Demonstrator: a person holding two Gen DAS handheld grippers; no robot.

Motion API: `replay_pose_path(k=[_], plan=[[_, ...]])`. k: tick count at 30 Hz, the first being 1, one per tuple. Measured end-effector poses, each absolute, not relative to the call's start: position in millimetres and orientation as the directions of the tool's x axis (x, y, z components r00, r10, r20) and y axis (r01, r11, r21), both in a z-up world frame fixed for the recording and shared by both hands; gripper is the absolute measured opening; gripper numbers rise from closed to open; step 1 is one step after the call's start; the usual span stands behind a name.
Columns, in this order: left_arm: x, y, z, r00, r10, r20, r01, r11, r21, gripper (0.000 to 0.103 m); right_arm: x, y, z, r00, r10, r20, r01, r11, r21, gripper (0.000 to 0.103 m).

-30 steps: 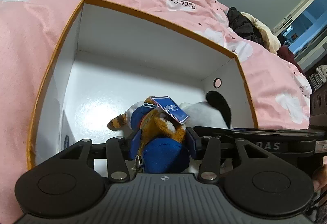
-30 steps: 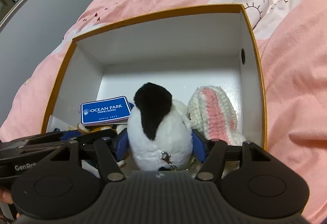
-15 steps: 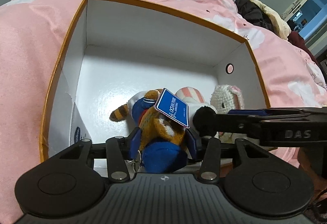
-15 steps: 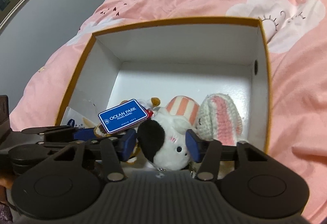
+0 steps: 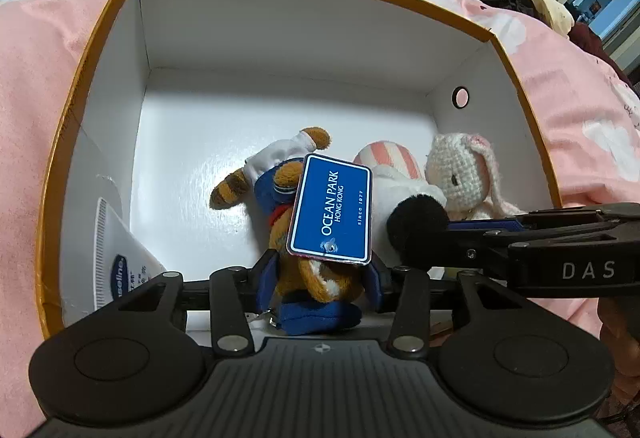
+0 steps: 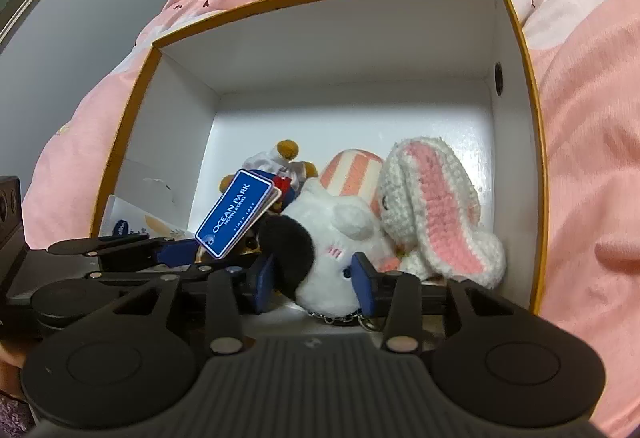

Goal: Organize objects
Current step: 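Carry both plush toys over the box and lower them inside, then open both grippers and withdraw them from the box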

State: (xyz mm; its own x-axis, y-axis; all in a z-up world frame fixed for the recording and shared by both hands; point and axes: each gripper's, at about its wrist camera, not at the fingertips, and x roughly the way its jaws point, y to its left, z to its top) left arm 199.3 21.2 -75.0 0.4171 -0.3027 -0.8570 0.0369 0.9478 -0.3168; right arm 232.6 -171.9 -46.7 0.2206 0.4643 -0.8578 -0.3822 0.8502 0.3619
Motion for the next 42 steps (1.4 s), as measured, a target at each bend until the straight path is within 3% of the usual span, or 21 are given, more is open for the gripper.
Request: replay_pose_path(k=[15, 21, 25, 30, 36, 42], plan=[[181, 15, -51, 0.504, -0.238, -0.830, 0.068, 0.969, -0.237, 0.057, 209, -177, -16, 0.328, 0.468, -0.821, -0.421, 0.850, 0.316, 0.047], [152, 20, -20, 0.592, -0.239, -0.770, 0.094, 0.969, -0.229, 0.057, 176, -189, 8, 0.479, 0.495, -0.725, -0.466, 0.843, 0.268, 0.063], [127, 27, 0, 0.625, -0.280, -0.728, 0.126, 0.957, -0.260, 0.058, 151, -192, 19, 0.521, 0.480, -0.705, -0.492, 0.845, 0.212, 0.064], [98, 35, 3, 0.593, -0.312, -0.742, 0.106, 0.944, -0.312, 0.058, 124, -195, 17, 0.516, 0.455, -0.726, -0.498, 0.849, 0.177, 0.064], [67, 35, -16, 0.532, -0.328, -0.780, 0.059, 0.934, -0.352, 0.066, 101, -199, -18, 0.412, 0.427, -0.805, -0.482, 0.852, 0.205, 0.063], [55, 21, -42, 0.418, -0.335, -0.845, -0.001, 0.929, -0.369, 0.067, 79, -202, -52, 0.343, 0.373, -0.862, -0.477, 0.860, 0.182, 0.063]])
